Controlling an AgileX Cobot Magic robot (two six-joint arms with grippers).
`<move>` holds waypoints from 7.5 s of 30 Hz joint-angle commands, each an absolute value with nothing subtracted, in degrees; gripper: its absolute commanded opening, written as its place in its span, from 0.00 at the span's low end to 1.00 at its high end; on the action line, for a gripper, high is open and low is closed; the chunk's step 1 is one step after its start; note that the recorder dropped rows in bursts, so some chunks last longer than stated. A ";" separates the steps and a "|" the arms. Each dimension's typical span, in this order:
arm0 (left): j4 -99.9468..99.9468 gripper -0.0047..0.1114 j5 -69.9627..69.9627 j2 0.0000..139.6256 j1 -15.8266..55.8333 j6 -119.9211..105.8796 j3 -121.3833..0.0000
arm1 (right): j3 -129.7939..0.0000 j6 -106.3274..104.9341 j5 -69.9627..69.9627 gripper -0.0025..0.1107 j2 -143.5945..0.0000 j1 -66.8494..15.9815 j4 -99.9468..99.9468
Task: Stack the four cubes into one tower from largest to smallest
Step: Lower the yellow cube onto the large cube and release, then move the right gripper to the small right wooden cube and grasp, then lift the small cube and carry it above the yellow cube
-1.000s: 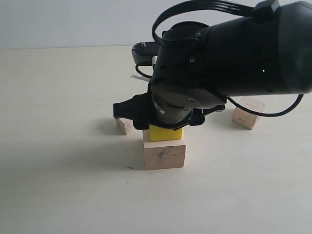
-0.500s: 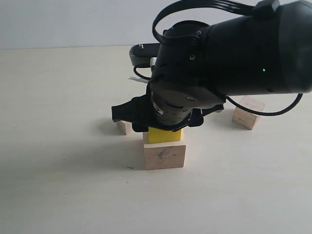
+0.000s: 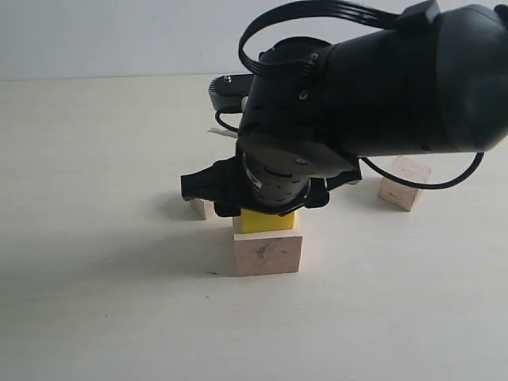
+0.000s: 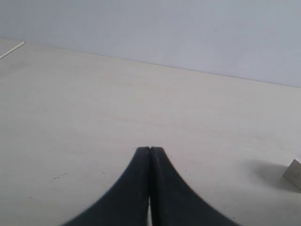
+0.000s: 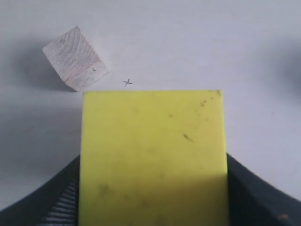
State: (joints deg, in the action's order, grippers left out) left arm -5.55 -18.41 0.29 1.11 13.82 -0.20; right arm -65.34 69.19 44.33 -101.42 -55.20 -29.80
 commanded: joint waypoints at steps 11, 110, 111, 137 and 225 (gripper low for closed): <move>-5.56 0.04 -17.89 0.00 1.22 13.80 0.00 | -64.98 68.92 45.17 0.73 -100.29 -55.32 -28.50; -5.56 0.04 -17.89 0.00 1.22 13.83 0.00 | -79.98 -31.98 54.33 0.68 -117.31 -7.89 3.59; -5.56 0.04 -17.89 0.00 1.22 13.83 0.00 | -80.11 -31.98 54.22 0.68 -117.60 -7.89 3.52; -5.56 0.04 -17.89 0.00 1.22 13.83 0.00 | -80.38 -25.26 54.69 0.03 -115.66 -8.03 3.59; -5.56 0.04 -17.89 0.00 1.22 13.83 0.00 | -92.38 30.06 69.96 0.02 -101.44 -45.68 -0.84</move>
State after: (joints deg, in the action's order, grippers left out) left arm -5.55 -18.41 0.29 1.11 13.82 -0.20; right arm -91.73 28.99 70.27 -101.32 -46.42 0.58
